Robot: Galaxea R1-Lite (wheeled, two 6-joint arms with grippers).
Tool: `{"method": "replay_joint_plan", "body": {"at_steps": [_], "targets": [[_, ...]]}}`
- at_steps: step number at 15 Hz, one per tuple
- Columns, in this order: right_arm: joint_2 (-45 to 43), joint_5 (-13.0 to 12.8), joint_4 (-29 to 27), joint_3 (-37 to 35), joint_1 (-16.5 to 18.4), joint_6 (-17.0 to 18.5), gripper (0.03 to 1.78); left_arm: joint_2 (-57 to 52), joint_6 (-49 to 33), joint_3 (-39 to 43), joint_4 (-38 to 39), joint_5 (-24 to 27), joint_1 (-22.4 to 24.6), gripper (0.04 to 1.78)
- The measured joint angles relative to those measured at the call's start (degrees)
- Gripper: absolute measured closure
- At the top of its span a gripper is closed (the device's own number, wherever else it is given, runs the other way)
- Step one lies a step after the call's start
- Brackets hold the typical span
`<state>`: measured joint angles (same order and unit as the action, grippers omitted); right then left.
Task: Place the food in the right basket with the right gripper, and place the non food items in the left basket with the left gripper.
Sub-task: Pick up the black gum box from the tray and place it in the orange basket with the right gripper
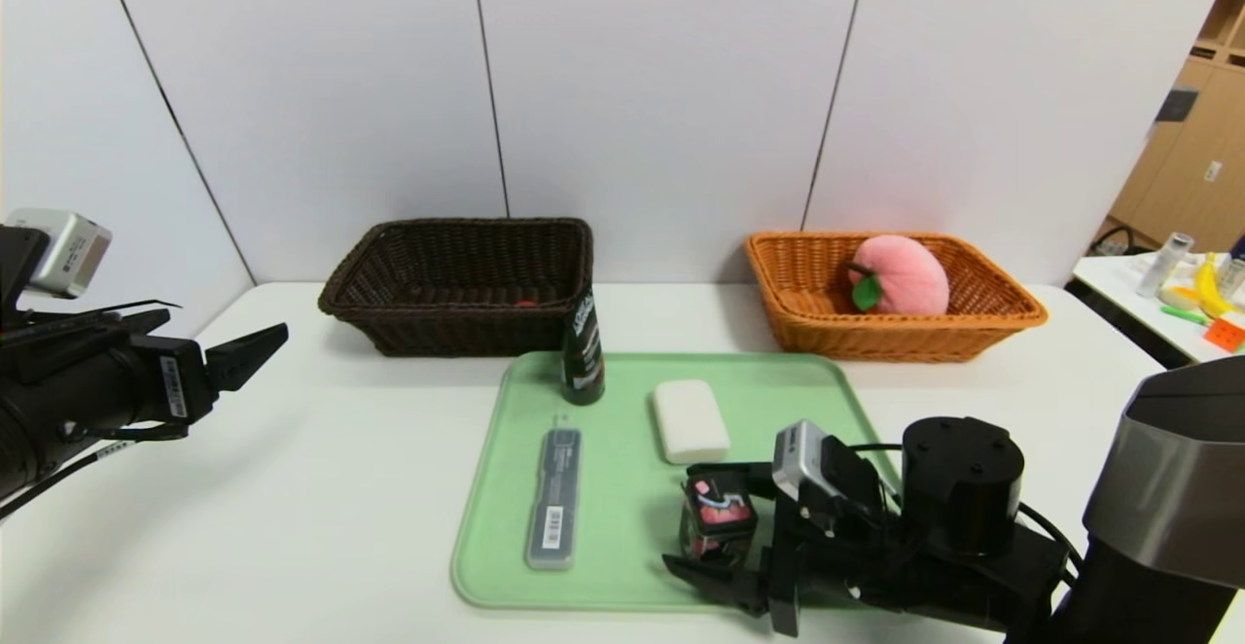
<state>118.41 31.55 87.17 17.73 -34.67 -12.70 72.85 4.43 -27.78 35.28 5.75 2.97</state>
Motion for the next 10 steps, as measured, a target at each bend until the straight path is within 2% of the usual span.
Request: {"method": "replay_joint_plan", "body": {"at_steps": [2, 4, 6, 8, 10], "targets": [[0.2, -0.5, 0.0, 0.1, 0.0, 0.0, 0.82, 0.0, 0.0, -0.1, 0.0, 0.0, 0.0, 0.13], [0.1, -0.5, 0.0, 0.1, -0.1, 0.0, 1.01, 0.1, 0.1, 0.0, 0.0, 0.0, 0.0, 0.13], [-0.7, -0.5, 0.0, 0.0, -0.3, 0.4, 1.05, 0.1, 0.0, 0.0, 0.0, 0.0, 0.0, 0.13], [-3.5, -1.0, 0.0, 0.0, -1.5, 2.8, 1.05, 0.2, 0.0, 0.0, 0.0, 0.0, 0.0, 0.13], [-8.4, -2.7, 0.0, 0.3, -2.5, 5.4, 1.05, 0.3, -0.1, 0.0, 0.0, 0.0, 0.0, 0.13]]}}
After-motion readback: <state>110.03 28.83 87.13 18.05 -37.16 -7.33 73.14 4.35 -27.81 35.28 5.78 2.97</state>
